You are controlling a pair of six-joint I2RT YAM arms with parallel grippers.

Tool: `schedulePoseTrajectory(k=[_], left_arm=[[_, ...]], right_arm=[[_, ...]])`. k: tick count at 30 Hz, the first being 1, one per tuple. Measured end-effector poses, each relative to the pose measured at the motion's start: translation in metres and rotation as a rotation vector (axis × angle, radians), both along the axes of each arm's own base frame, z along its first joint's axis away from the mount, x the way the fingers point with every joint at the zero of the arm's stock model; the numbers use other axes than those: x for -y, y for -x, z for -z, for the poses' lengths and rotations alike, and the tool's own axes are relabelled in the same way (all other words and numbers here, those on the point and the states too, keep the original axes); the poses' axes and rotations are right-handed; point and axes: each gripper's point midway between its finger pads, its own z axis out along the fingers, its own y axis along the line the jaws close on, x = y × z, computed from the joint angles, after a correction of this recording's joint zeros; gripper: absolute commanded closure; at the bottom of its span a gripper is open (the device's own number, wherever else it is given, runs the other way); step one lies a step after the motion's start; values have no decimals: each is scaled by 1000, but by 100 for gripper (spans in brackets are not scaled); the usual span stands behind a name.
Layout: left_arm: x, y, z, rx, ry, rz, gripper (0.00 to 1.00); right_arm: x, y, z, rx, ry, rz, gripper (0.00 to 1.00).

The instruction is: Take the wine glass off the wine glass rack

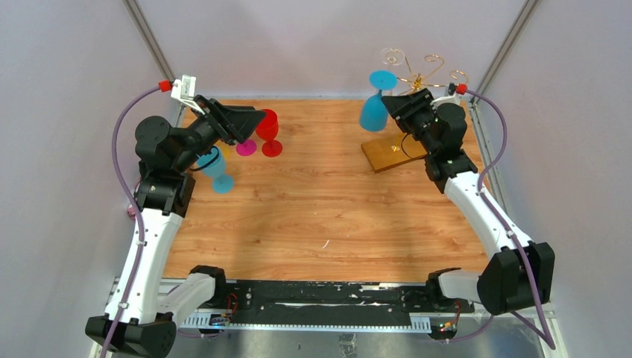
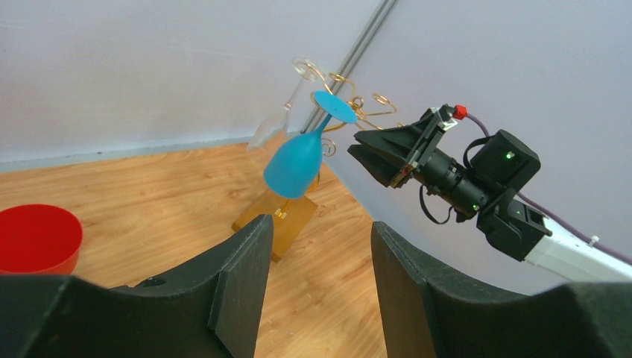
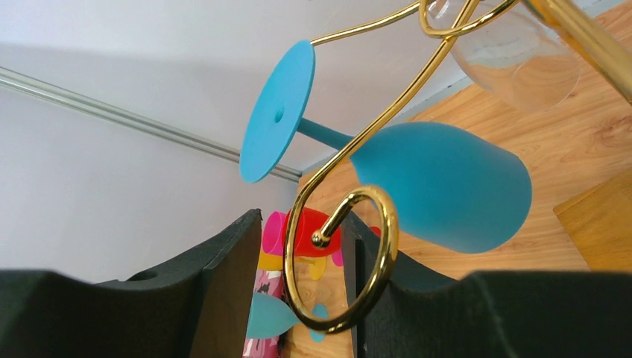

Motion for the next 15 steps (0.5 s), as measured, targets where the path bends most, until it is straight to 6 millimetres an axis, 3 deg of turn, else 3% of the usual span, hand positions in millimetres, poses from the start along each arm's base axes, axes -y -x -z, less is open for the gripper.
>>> schedulePoseTrajectory(k=[5,10,15], left_arm=[[0,3,0,4,-2,0,45],[0,3,0,2,-4,0,45],[-1,4,0,5,-4,0,45]], right_arm=[[1,-1,-2,-4,-23,0,53],[2,12,-20,32,-46,-10,54],[6,19,-26,4,-41,-1,54]])
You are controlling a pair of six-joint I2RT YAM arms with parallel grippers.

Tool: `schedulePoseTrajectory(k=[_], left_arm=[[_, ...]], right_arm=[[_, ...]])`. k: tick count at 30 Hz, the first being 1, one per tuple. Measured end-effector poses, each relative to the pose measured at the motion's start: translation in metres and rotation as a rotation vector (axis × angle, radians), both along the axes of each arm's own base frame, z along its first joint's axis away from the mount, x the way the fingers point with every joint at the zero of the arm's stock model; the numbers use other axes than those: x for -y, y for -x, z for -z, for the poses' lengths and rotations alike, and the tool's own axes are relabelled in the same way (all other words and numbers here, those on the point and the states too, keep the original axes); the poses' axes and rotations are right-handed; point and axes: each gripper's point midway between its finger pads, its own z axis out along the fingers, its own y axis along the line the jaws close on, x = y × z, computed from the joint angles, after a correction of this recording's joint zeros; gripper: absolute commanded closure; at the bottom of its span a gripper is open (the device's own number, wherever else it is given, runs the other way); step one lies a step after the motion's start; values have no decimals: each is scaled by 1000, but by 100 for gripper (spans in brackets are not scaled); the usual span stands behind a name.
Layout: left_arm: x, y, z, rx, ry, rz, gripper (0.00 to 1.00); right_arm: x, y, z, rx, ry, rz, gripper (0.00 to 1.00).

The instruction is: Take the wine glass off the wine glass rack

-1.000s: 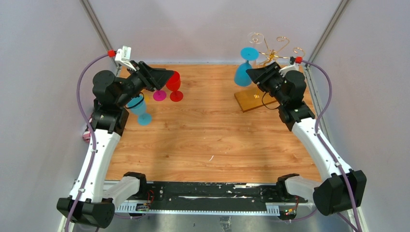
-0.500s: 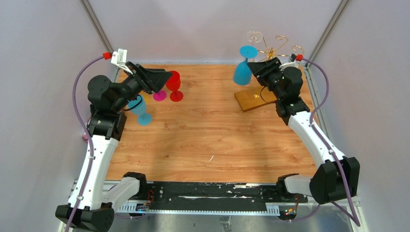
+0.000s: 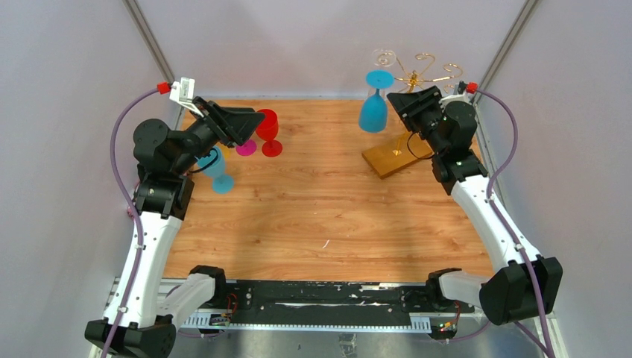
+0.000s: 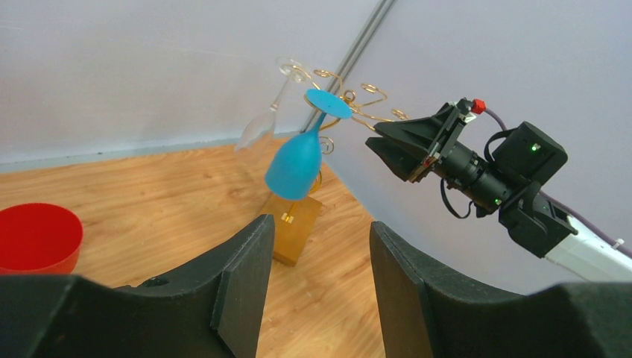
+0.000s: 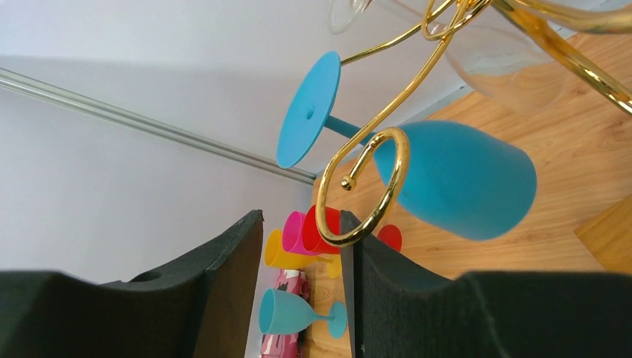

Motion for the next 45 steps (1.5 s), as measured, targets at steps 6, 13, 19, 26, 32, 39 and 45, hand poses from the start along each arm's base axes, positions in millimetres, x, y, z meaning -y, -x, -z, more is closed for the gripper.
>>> schedulePoseTrajectory(k=[6,13,19,26,32,39,45], left_arm=[[0,1,-1,3,0,0,45],[0,0,2,-1,-4,-2,45],[1,-7,15,-38,-5,0,46],[2,-13,21,-58,-4,1,46],[2,-13,20,-54,-4,0,46],[2,-14,21,-59,-4,0,46],[2,-15,23,-63,-5,0,46]], right_arm=[[0,1,-5,-26,4,2,59],[0,3,-3,-54,4,0,58],[15,31,8,-77,9,47,56],[26,56,21,-96,20,74,54],[25,60,24,-102,23,66,40],[21,72,21,-88,37,24,30],[16,91,14,-81,43,-31,37]])
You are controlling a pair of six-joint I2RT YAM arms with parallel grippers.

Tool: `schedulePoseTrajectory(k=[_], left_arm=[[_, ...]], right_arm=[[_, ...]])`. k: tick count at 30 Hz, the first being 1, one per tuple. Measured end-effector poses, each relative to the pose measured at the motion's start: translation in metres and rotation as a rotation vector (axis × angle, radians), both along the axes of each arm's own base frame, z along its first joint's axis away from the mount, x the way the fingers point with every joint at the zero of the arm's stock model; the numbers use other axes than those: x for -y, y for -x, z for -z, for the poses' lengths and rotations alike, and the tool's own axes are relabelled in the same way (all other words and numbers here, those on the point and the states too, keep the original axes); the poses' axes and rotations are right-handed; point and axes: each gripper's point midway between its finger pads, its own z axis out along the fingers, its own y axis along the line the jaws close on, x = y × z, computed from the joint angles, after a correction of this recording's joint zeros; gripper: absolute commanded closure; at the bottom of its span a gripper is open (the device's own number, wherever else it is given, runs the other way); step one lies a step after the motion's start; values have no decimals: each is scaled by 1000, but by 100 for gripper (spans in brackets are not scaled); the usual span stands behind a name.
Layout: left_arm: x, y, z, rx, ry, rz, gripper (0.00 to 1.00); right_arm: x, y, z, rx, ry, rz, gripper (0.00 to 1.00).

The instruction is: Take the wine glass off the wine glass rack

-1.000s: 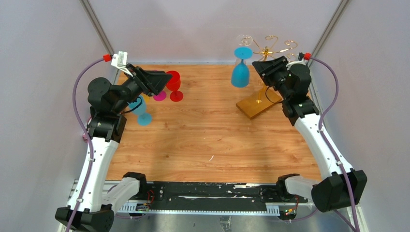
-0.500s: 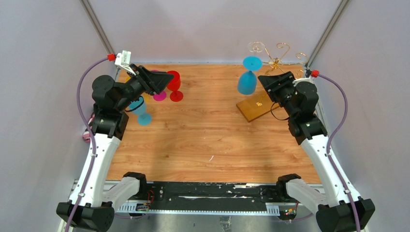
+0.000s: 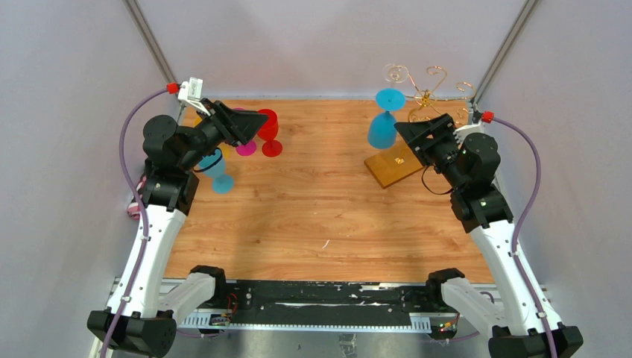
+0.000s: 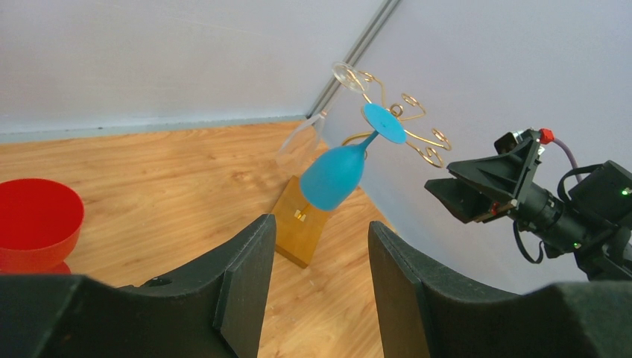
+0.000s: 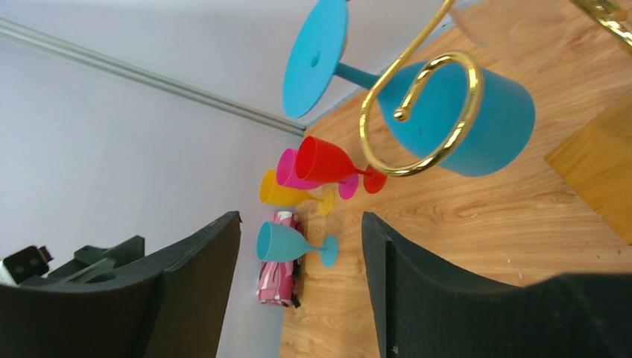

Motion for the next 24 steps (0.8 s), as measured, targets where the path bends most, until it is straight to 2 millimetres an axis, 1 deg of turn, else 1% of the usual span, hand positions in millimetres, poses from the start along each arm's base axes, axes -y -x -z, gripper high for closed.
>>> schedulePoseTrajectory(k=[4,6,8,11,13,15,17,18,19,21,24], left_arm=[[0,-1,1,-4,0,0,46],[1,-2,2,-9,1,1,46],[1,-4,4,-15,1,1,46],[1,-6,5,-23,2,1,46],[1,-7,6,-27,2,1,46],[1,-8,8,-32,3,1,46],[2,-9,9,-38,4,2,46],[2,-10,10,-41,3,2,46],[2,-11,11,-43,3,2,46],[2,-12,12,-49,3,2,46],[2,-14,14,-54,2,1,46]], right_arm=[[-7,12,-9,2,0,-58,39],[-8,17,-12,4,8,-69,39],[-6,23,-19,13,23,-70,42],[-2,28,-42,60,61,-61,51],[1,28,-64,103,91,-51,58],[2,22,-87,146,128,-40,65],[3,12,-110,185,161,-33,68],[2,5,-118,199,177,-30,68],[1,-3,-121,204,193,-28,68],[0,-18,-117,190,221,-23,68],[0,-49,-85,100,267,-20,62]])
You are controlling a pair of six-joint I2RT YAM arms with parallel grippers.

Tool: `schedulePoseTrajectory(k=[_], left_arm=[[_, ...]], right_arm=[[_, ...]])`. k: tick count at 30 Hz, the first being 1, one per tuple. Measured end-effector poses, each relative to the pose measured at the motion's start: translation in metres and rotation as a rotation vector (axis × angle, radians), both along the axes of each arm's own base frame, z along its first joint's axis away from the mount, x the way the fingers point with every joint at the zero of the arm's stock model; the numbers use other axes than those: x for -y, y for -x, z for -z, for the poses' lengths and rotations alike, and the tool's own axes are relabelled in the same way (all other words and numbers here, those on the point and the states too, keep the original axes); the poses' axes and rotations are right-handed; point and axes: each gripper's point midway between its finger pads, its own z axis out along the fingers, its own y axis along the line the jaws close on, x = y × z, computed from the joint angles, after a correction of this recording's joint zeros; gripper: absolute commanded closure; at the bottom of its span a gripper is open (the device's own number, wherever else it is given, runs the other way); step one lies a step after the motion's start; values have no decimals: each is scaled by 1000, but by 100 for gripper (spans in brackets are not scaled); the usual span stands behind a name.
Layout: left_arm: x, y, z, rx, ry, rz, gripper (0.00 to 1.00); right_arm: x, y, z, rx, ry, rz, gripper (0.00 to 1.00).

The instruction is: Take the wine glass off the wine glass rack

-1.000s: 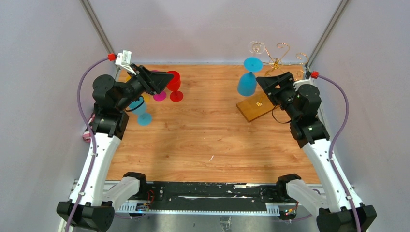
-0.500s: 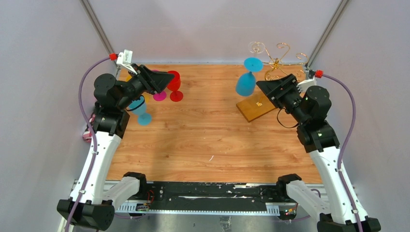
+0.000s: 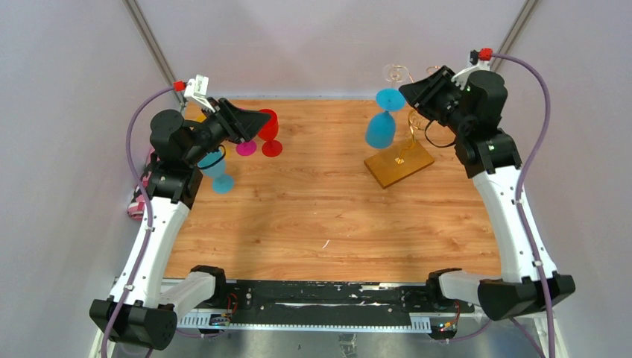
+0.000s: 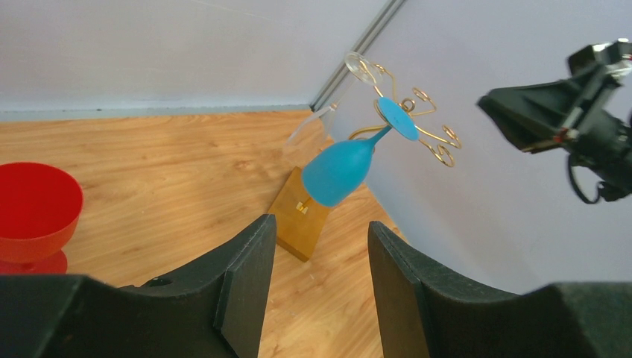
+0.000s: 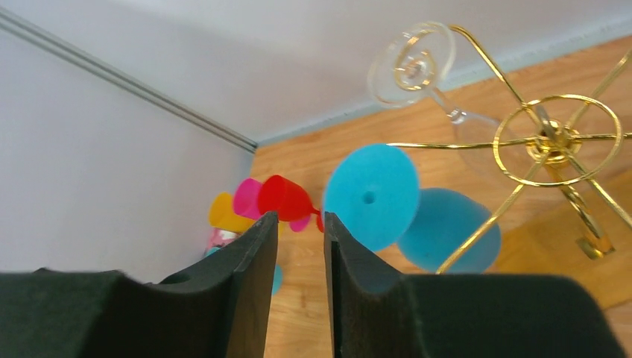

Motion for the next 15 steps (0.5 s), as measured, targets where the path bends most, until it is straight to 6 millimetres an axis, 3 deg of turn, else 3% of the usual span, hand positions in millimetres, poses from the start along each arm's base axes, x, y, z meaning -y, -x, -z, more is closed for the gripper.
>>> schedulePoseTrajectory(k=[5,15], left_arm=[[0,-2,2,-8,-1,0,46],[1,-7,8,-25,-3,-1,46]], right_arm=[[10,-24,35,-91,43,33,58],[35,-29,45,-102,39,80,58]])
